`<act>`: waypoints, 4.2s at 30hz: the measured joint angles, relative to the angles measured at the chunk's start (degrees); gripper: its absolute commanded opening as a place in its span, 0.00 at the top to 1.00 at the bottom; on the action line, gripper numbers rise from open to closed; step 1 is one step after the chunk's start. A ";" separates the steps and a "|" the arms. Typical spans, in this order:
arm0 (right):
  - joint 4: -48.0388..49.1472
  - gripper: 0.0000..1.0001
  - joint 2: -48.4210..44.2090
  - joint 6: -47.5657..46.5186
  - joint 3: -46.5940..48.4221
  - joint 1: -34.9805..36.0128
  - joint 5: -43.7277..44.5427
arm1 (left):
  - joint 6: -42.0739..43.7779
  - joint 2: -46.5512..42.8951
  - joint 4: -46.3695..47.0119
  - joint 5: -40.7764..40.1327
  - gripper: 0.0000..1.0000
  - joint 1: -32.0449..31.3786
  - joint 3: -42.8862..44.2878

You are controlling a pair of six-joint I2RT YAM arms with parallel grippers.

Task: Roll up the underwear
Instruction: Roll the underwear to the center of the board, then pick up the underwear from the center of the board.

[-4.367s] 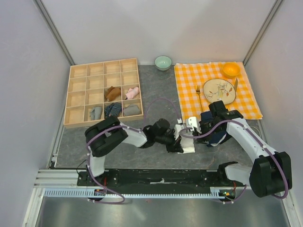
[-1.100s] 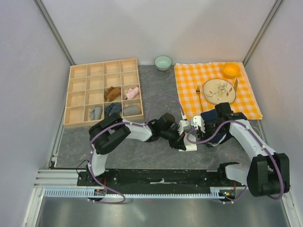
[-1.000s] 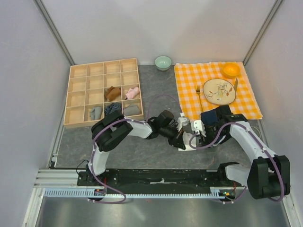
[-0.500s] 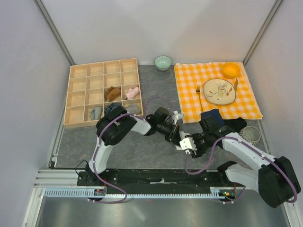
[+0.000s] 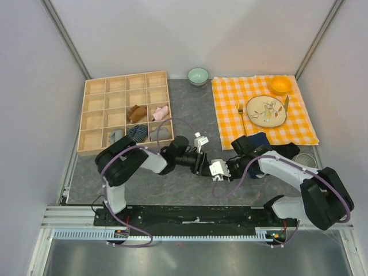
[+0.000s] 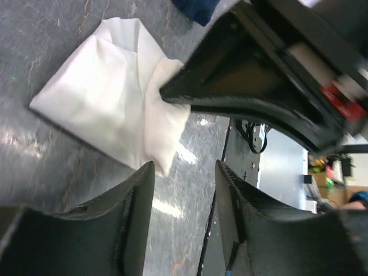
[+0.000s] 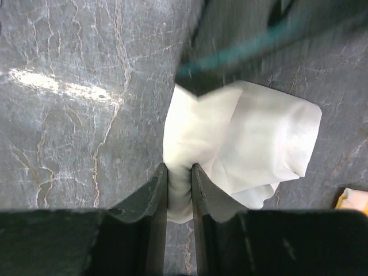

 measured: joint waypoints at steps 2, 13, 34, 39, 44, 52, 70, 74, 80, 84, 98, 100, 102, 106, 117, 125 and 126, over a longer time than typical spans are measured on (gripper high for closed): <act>-1.77 0.78 1.73 0.59 1.73 -0.39 -1.03 | 1.44 -3.69 2.34 -1.92 0.39 0.17 -3.74; -21.29 0.78 20.37 -3.89 14.88 -9.01 -14.16 | 36.44 -17.03 28.04 -17.70 0.32 -13.84 -29.22; -29.22 0.74 24.92 -7.04 16.17 -11.21 -16.70 | 67.71 -5.46 10.69 -36.92 0.79 -25.05 -10.05; -29.88 0.61 24.79 -7.48 16.13 -12.26 -16.33 | 68.65 -5.01 5.75 -37.03 0.98 -25.03 -6.80; -28.11 0.48 19.82 -6.80 15.54 -17.11 -16.17 | 64.67 -4.96 -1.90 -34.80 0.98 -23.58 -1.90; -21.35 0.46 1.03 -4.44 14.03 -23.41 -16.44 | 44.33 -0.26 -11.82 -16.83 0.94 -11.47 8.41; -8.94 0.40 -7.63 -6.86 -1.07 -13.86 -10.36 | 7.52 15.04 -11.30 11.50 0.76 -0.70 19.74; -3.85 0.60 -6.29 -4.61 -2.12 -9.75 -5.73 | 4.70 15.41 -11.41 12.09 0.70 -0.70 19.82; -1.90 0.80 -2.71 -3.34 -1.75 -8.17 -3.15 | 2.97 13.62 -10.34 9.66 0.55 -0.63 17.73; -2.21 0.81 -1.73 -2.86 -0.87 -7.93 -2.97 | 4.61 7.56 -10.45 4.33 0.40 -0.66 12.68; -5.64 0.81 1.55 -1.90 2.08 -7.96 -3.63 | 16.33 -1.27 0.09 -5.09 0.06 -1.27 0.59; -5.79 0.81 1.66 -1.90 2.21 -7.96 -3.65 | 16.79 -0.15 2.01 -5.16 0.05 -1.46 1.11; -5.99 0.81 1.88 -1.90 2.40 -7.96 -3.67 | 17.27 0.87 2.95 -5.07 0.05 -1.70 1.90; -6.38 0.81 1.99 -2.08 2.45 -7.96 -3.87 | 19.08 3.26 2.38 -5.03 0.07 -2.78 5.42; -7.23 0.81 2.03 -1.84 2.58 -7.89 -4.22 | 24.06 5.55 -1.73 -5.51 0.41 -5.29 9.57; -7.65 0.81 2.40 -0.42 3.04 -8.24 -4.48 | 24.76 5.55 -3.56 -5.49 0.65 -5.99 8.94; -7.76 0.80 2.51 -0.15 3.13 -8.39 -4.66 | 24.76 5.55 -3.82 -5.49 0.67 -6.12 8.98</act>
